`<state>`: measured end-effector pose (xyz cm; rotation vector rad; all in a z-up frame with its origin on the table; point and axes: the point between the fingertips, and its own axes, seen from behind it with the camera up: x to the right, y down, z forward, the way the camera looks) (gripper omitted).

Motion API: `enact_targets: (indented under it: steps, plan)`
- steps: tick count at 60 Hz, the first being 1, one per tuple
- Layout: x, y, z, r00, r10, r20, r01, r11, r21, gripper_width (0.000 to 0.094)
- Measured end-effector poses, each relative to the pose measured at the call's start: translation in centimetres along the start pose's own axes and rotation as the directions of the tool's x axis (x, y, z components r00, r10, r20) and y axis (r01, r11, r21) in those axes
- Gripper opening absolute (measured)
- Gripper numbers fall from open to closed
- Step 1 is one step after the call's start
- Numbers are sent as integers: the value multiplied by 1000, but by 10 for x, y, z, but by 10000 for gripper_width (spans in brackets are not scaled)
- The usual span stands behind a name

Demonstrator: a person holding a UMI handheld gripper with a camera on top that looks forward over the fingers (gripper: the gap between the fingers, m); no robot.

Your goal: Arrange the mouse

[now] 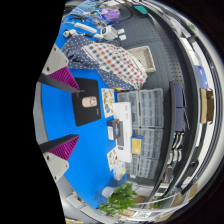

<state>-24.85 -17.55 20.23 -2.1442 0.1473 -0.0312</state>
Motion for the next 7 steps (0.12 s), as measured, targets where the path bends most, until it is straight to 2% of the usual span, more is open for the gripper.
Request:
enact_targets:
  steps: [7]
  plan:
    - [16, 12, -14, 1000, 5, 7, -5, 1000, 5, 846]
